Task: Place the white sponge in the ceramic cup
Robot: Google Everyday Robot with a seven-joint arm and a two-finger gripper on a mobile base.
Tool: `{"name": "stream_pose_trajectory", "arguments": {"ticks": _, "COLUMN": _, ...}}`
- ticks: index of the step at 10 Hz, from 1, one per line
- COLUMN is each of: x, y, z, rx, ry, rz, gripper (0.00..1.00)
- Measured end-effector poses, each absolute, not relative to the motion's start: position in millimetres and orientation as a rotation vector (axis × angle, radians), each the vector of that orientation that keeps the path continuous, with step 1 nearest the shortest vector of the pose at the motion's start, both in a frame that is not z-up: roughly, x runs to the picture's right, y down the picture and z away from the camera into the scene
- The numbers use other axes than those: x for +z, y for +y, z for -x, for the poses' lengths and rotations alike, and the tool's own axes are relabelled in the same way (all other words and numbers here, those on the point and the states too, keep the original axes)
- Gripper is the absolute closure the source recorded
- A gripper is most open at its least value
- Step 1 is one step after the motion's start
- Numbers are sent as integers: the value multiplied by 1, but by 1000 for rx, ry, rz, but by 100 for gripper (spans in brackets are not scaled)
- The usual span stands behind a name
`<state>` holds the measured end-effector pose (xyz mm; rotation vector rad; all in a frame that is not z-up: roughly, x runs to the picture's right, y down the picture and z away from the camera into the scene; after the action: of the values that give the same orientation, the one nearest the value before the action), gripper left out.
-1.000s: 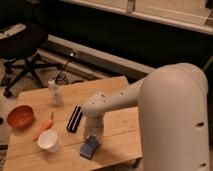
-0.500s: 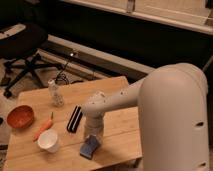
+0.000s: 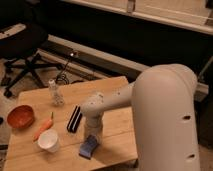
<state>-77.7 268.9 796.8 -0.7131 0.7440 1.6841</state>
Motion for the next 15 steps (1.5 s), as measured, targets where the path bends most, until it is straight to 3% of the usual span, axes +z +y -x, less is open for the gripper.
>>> {"name": "stream_pose_trajectory", "arguments": {"ticks": 3, "x": 798, "y": 262, "z": 78, "rx": 1679, "ry": 710, "rz": 721, "gripper": 94}}
{"name": "stream_pose_trajectory", "arguments": {"ticks": 4, "x": 794, "y": 259, "z": 79, "rx": 1682, "ry": 699, "rz": 726, "gripper": 98}}
{"name": "stream_pose_trajectory", "arguments": {"ticks": 11, "x": 684, "y": 193, "z": 135, "rx": 1570, "ry": 264, "rz": 618, "gripper": 100}}
{"name": "stream_pose_trajectory", "arguments": {"ticks": 15, "x": 673, "y": 181, "z": 139, "rx": 1566, "ry": 227, "rz": 596, "gripper": 100}}
